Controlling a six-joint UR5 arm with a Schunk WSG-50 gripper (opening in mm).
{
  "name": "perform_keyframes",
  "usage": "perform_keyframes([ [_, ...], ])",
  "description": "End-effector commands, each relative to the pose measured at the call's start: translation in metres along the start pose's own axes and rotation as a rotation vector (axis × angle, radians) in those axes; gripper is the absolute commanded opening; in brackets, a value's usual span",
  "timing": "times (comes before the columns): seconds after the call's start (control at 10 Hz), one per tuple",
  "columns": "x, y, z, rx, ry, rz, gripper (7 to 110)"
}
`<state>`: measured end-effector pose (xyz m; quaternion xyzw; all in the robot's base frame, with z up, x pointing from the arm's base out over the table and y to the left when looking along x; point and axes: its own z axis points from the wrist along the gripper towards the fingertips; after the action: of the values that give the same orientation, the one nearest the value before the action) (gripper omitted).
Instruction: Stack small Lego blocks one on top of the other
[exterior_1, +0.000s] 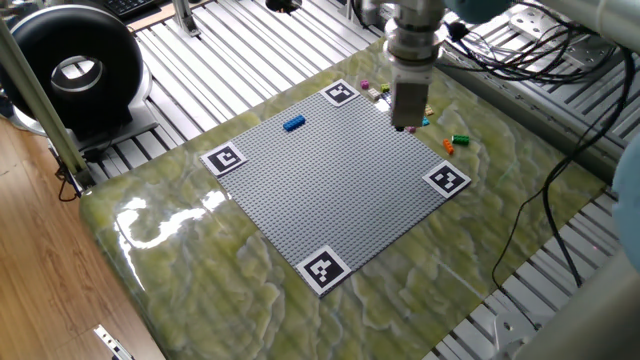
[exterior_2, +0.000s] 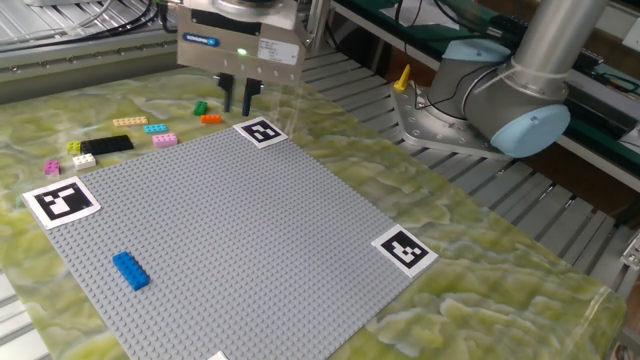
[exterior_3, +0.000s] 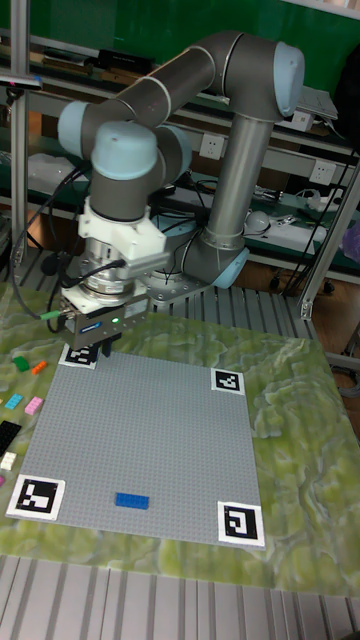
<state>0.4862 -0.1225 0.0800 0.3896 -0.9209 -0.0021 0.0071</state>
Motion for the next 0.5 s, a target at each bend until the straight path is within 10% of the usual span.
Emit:
perform_keyframes([
  [0.0,0.02,-0.023,0.018,0.001,-0.076,-0.082,22],
  [0.4,0.006,-0.054,0.04,0.068,-0.134,-0.243,22],
])
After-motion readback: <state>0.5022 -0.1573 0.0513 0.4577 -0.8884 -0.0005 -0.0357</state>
